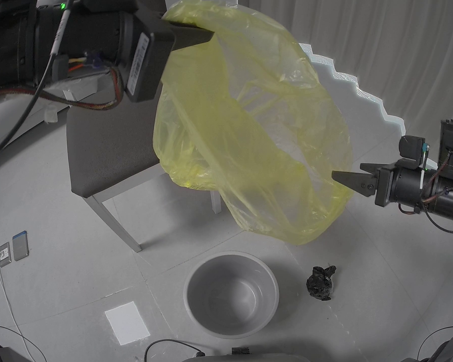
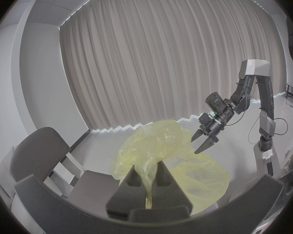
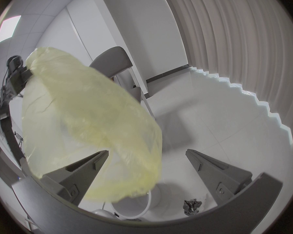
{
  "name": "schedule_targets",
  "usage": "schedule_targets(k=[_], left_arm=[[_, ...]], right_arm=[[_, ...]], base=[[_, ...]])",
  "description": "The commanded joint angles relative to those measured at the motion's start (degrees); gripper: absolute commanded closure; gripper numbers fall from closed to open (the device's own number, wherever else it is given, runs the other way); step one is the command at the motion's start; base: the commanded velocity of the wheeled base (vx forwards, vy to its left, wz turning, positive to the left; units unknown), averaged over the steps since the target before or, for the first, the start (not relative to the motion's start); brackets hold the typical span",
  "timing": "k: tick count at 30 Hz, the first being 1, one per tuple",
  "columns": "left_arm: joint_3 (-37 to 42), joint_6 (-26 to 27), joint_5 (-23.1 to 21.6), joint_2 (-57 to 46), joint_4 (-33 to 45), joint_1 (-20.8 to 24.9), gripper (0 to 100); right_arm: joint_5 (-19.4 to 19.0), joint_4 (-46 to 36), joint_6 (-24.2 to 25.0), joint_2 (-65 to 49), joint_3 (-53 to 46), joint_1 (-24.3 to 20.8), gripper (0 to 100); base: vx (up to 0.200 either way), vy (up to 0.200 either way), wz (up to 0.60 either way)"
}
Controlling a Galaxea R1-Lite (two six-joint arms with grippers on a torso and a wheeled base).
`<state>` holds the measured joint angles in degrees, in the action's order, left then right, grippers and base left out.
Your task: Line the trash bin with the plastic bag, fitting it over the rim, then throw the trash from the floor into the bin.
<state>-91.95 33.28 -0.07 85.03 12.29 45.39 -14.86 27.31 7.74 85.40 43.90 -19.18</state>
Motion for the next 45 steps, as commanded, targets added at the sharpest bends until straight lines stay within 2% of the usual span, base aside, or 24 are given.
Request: schedule_targets(k=[1, 7, 8, 13, 18, 20, 21, 24, 26, 27, 28, 29, 30, 31, 34, 36, 43, 45], left_arm=[[0.1, -0.1, -0.1, -0.1, -0.2, 0.5, 100], [0.5, -0.3, -0.1, 0.7, -2.0, 0.4, 100], [0.5, -0.3, -0.1, 0.7, -2.0, 0.4, 100], [1.9, -0.7, -0.5, 0.7, -2.4, 1.3, 100], [1.9, -2.4, -0.1, 0.6, -2.4, -0.2, 100], [2.6, -5.9, 1.0, 1.0, -2.4, -0.8, 100], [3.4, -7.5, 3.0, 1.5, -2.6, -0.8, 100], [6.6, -13.2, 12.4, 1.8, -6.5, 0.7, 100], [10.6, -21.3, 17.4, 1.8, -11.8, 2.3, 100], [12.9, -25.6, 18.9, 1.5, -13.8, 2.6, 100], [14.3, -27.7, 19.6, 1.1, -14.5, 2.7, 100], [19.8, -33.4, 21.1, -0.7, -15.5, 2.8, 100], [19.8, -33.4, 21.1, -0.7, -15.5, 2.8, 100], [27.3, -36.4, 21.2, -4.0, -16.1, 2.5, 100], [35.4, -40.9, 20.9, -5.9, -17.9, 1.1, 100], [38.2, -44.4, 20.9, -6.5, -18.9, 1.1, 100], [46.0, -48.8, 20.2, -8.2, -19.1, 1.2, 100], [49.0, -51.7, 19.1, -8.4, -19.2, 1.2, 100]], right_arm=[[-0.2, 0.0, 2.5, 7.2, 5.2, -0.7, 0], [-0.2, 0.0, 3.7, 9.6, 5.1, -2.4, 0], [-0.3, 0.0, 3.7, 9.6, 5.1, -2.4, 100], [0.2, 0.0, 3.7, 10.5, 5.0, -2.2, 100], [0.4, -0.1, 3.5, 10.1, 4.0, -2.0, 100], [0.6, -0.1, 3.4, 9.4, 3.1, -2.0, 100], [1.0, -0.1, 3.4, 9.0, 2.5, -2.0, 100], [2.6, -0.1, 3.7, 8.4, 1.5, -2.2, 100], [3.8, -0.1, 3.9, 8.7, 0.7, -2.5, 100], [4.2, -0.1, 3.9, 8.8, 0.2, -2.7, 100], [4.5, -0.1, 3.9, 8.9, 0.0, -2.8, 100], [5.5, -0.1, 3.9, 9.0, -0.7, -3.2, 100], [5.5, -0.1, 3.9, 9.0, -0.7, -3.2, 100], [7.0, -0.1, 3.9, 9.0, -1.3, -3.9, 100], [8.4, -0.5, 3.9, 8.6, -1.6, -4.9, 100], [8.5, -0.7, 3.8, 8.5, -2.3, -5.2, 100], [8.5, -0.6, 3.9, 9.7, -4.8, -5.8, 100], [8.6, -0.6, 3.8, 9.4, -6.8, -6.4, 100]], base=[[0.0, 0.0, 0.0], [0.0, 0.0, 0.0], [0.0, 0.0, 0.0], [0.0, 0.0, 0.0], [0.0, 0.0, 0.0], [0.0, 0.0, 0.0], [0.0, 0.0, 0.0], [0.0, 0.0, 0.0], [0.0, 0.0, 0.0], [0.0, 0.0, 0.0], [0.0, 0.0, 0.0], [0.0, 0.0, 0.0], [0.0, 0.0, 0.0], [0.0, 0.0, 0.0], [0.0, 0.0, 0.0], [0.0, 0.0, 0.0], [0.0, 0.0, 0.0], [0.0, 0.0, 0.0]])
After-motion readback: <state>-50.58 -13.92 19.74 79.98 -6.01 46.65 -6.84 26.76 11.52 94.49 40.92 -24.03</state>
